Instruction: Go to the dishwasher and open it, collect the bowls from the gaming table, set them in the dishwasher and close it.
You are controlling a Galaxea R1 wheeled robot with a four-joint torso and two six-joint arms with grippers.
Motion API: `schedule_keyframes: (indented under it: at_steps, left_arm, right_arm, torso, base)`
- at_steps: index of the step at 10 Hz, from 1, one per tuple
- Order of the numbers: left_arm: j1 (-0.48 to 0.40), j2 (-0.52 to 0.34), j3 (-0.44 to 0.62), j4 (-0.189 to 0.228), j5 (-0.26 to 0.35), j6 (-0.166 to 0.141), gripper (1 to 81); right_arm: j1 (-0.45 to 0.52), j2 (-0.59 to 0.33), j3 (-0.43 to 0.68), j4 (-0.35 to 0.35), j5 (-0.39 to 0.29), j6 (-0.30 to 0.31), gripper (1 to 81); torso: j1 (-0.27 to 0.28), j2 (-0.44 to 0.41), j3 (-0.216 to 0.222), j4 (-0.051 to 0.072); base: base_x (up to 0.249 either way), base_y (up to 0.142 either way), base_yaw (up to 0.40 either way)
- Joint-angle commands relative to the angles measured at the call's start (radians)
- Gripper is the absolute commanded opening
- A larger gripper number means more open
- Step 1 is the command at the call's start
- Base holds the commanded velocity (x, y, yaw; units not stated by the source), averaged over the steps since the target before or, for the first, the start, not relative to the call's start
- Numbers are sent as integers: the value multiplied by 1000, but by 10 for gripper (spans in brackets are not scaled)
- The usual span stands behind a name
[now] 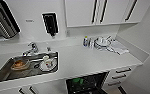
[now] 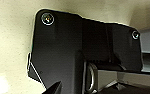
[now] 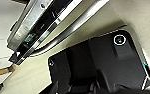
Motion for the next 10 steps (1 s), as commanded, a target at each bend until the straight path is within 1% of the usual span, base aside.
schedule_keyframes:
  at_steps: [1, 5, 8, 9, 10]
  left_arm:
    - [-15, -6, -1, 0, 47, -1, 811]
    - [-21, -5, -1, 0, 47, -1, 811]
    - [-23, -2, -1, 0, 48, 1, 811]
    - [-25, -1, -1, 0, 48, 1, 811]
    - [-26, 0, -1, 0, 48, 1, 811]
  right_arm:
    - [11, 18, -62, -56, -33, -3, 811]
    - [-34, 72, -161, -110, -52, -3, 811]
    - [-38, 79, -171, -118, -82, -3, 811]
    - [-40, 84, -171, -126, -107, -8, 811]
    - [-46, 95, -181, -154, -116, -8, 811]
  torso:
    - [63, -98, 0, 0]
    - [152, -242, 1, 0]
    - [223, -356, 1, 0]
    - [247, -393, 1, 0]
    - [268, -428, 2, 0]
  base:
    - [0, 0, 0]
    - [0, 0, 0]
    - [0, 0, 0]
    - [0, 0, 0]
    - [0, 0, 0]
